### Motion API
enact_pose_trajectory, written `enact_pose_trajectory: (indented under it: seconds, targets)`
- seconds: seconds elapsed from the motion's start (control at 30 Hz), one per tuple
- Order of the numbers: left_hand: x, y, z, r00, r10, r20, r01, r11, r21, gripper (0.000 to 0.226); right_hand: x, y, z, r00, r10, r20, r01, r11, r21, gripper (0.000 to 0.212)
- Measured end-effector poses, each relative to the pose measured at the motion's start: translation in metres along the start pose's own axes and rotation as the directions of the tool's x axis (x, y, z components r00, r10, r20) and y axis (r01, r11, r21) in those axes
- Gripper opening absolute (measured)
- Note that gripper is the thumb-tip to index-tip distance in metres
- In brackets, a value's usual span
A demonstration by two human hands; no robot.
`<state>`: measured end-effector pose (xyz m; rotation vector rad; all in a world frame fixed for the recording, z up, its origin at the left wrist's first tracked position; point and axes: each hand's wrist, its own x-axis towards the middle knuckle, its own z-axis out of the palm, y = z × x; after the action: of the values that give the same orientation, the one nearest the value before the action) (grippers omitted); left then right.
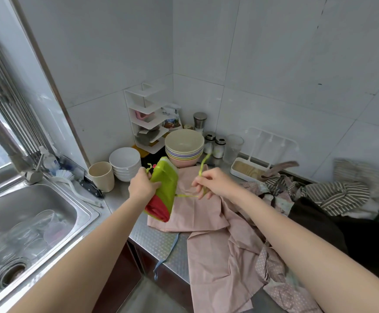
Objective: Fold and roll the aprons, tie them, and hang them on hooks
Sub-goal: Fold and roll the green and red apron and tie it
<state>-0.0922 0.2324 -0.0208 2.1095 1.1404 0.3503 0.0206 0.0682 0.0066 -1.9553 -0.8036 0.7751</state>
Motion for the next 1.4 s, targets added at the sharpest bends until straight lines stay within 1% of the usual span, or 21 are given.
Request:
enact_pose_trajectory:
  seconds: [0.07, 0.13, 0.2, 0.3, 0.37, 0.43, 0.57, 0.63, 0.7, 0.77, 0.8, 0.87, 0.9, 0.93, 1.0, 1.07, 1.13, 1.23, 1.3, 1.37, 1.4]
  targets:
    - [-0.007, 0.002, 0.007, 0.991, 0.104, 0.088, -0.12, 0.973, 0.196, 0.03, 0.001, -0.016, 0.009, 0.995, -0.096, 0.035, 0.098, 0.992, -0.074, 0.026]
    - [-0.013, 0.006, 0.016, 0.958, 0.214, 0.192, -0.264, 0.92, 0.291, 0.035, 0.005, -0.028, 0.019, 0.991, -0.133, 0.028, 0.135, 0.988, -0.078, 0.031]
    - [-0.016, 0.011, 0.026, 0.903, 0.293, 0.312, -0.384, 0.878, 0.287, 0.046, 0.012, -0.029, 0.026, 0.998, -0.069, -0.013, 0.069, 0.998, -0.009, 0.032]
    - [-0.022, 0.009, 0.042, 0.77, 0.333, 0.545, -0.523, 0.818, 0.24, 0.054, 0.018, -0.013, 0.031, 0.996, 0.08, -0.044, -0.076, 0.992, 0.097, 0.036]
    - [-0.026, 0.003, 0.051, 0.684, 0.312, 0.659, -0.544, 0.82, 0.176, 0.054, 0.02, 0.004, 0.035, 0.991, 0.134, -0.002, -0.133, 0.986, 0.105, 0.036]
    - [-0.031, -0.005, 0.064, 0.635, 0.274, 0.722, -0.522, 0.842, 0.139, 0.054, 0.017, 0.025, 0.044, 0.983, 0.181, 0.028, -0.183, 0.977, 0.111, 0.035]
    - [-0.039, -0.026, 0.095, 0.599, 0.174, 0.781, -0.414, 0.903, 0.116, 0.06, 0.016, 0.067, 0.064, 0.968, 0.252, 0.017, -0.251, 0.949, 0.192, 0.028]
    - [-0.041, -0.036, 0.11, 0.618, 0.148, 0.772, -0.365, 0.924, 0.115, 0.06, 0.017, 0.085, 0.071, 0.958, 0.288, -0.013, -0.278, 0.934, 0.225, 0.024]
    - [-0.042, -0.045, 0.123, 0.637, 0.125, 0.761, -0.282, 0.956, 0.079, 0.049, 0.018, 0.098, 0.076, 0.945, 0.326, -0.017, -0.309, 0.908, 0.282, 0.021]
    - [-0.04, -0.05, 0.13, 0.677, 0.086, 0.731, -0.152, 0.988, 0.025, 0.022, 0.022, 0.104, 0.077, 0.93, 0.366, -0.014, -0.335, 0.866, 0.372, 0.022]
    - [-0.039, -0.05, 0.132, 0.711, 0.06, 0.701, -0.086, 0.996, 0.002, 0.021, 0.025, 0.106, 0.076, 0.918, 0.397, -0.015, -0.356, 0.839, 0.412, 0.022]
    - [-0.038, -0.051, 0.133, 0.784, 0.028, 0.62, 0.027, 0.997, -0.079, 0.033, 0.032, 0.109, 0.075, 0.894, 0.446, -0.047, -0.386, 0.818, 0.426, 0.017]
    - [-0.037, -0.051, 0.133, 0.806, 0.012, 0.591, 0.101, 0.982, -0.158, 0.033, 0.037, 0.109, 0.073, 0.886, 0.458, -0.076, -0.401, 0.837, 0.373, 0.015]
    - [-0.036, -0.05, 0.132, 0.805, -0.019, 0.593, 0.202, 0.948, -0.244, 0.034, 0.04, 0.111, 0.073, 0.881, 0.459, -0.114, -0.414, 0.865, 0.284, 0.018]
    - [-0.035, -0.046, 0.129, 0.78, -0.081, 0.62, 0.394, 0.833, -0.387, 0.037, 0.043, 0.114, 0.072, 0.878, 0.432, -0.205, -0.42, 0.902, 0.101, 0.026]
    - [-0.033, -0.043, 0.126, 0.76, -0.121, 0.639, 0.493, 0.748, -0.444, 0.037, 0.042, 0.115, 0.07, 0.882, 0.412, -0.228, -0.43, 0.902, -0.031, 0.024]
    - [-0.032, -0.04, 0.124, 0.742, -0.12, 0.659, 0.53, 0.706, -0.469, 0.033, 0.038, 0.108, 0.069, 0.896, 0.413, -0.166, -0.439, 0.88, -0.181, 0.021]
    - [-0.03, -0.038, 0.122, 0.724, -0.115, 0.68, 0.566, 0.662, -0.491, 0.028, 0.036, 0.098, 0.072, 0.916, 0.396, 0.06, -0.347, 0.859, -0.377, 0.026]
    - [-0.03, -0.037, 0.12, 0.729, -0.126, 0.673, 0.583, 0.629, -0.514, 0.024, 0.035, 0.095, 0.074, 0.92, 0.356, 0.166, -0.257, 0.865, -0.431, 0.007]
    - [-0.028, -0.035, 0.12, 0.725, -0.111, 0.679, 0.592, 0.605, -0.533, 0.02, 0.035, 0.097, 0.074, 0.94, 0.297, 0.17, -0.206, 0.887, -0.414, 0.025]
    - [-0.028, -0.034, 0.12, 0.722, -0.101, 0.685, 0.591, 0.606, -0.533, 0.021, 0.038, 0.102, 0.075, 0.955, 0.268, 0.13, -0.2, 0.901, -0.386, 0.02]
